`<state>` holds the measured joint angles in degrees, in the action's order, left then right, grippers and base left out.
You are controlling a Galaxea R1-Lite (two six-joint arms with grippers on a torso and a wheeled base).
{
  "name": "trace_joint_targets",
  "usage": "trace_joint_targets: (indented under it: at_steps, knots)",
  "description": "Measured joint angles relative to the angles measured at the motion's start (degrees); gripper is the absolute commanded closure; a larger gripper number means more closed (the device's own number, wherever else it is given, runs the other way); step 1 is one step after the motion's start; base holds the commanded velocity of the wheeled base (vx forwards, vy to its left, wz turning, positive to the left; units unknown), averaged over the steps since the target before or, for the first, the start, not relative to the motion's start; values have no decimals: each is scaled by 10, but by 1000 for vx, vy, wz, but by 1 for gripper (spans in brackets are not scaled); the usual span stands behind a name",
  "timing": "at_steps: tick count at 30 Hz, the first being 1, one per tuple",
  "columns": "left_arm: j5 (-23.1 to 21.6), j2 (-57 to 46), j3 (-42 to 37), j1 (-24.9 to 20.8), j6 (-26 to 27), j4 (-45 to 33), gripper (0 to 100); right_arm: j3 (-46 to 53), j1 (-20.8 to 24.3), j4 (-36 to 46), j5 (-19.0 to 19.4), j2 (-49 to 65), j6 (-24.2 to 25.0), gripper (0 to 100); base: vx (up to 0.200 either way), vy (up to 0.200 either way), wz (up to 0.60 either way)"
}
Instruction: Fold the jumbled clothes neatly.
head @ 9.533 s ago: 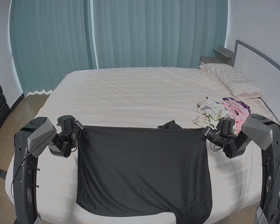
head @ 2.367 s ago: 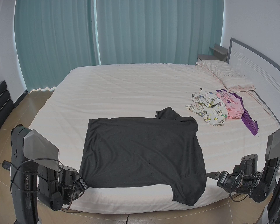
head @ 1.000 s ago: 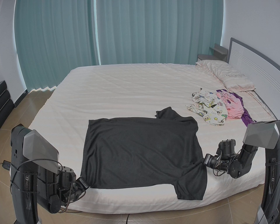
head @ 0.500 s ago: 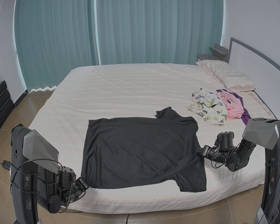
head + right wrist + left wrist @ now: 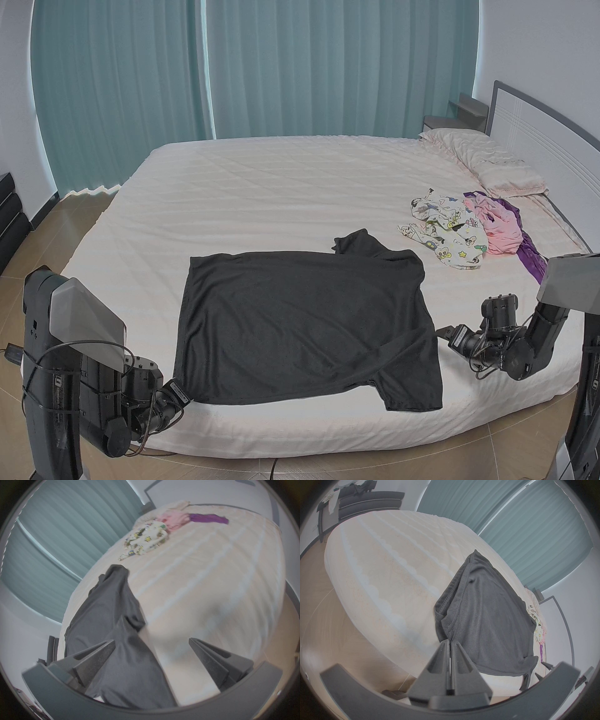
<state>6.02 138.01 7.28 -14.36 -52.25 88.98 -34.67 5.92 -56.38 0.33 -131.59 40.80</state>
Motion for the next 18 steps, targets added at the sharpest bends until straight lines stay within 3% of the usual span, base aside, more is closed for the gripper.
trace_joint_targets:
  at_steps: [8, 18]
  knots:
    - [0, 0, 0, 0, 0, 0, 100, 143, 53, -24, -3, 46, 75, 0, 0, 0, 0]
    - [0, 0, -1, 0, 0, 0, 100, 248, 108, -175, -11, 12, 65, 0, 0, 0, 0]
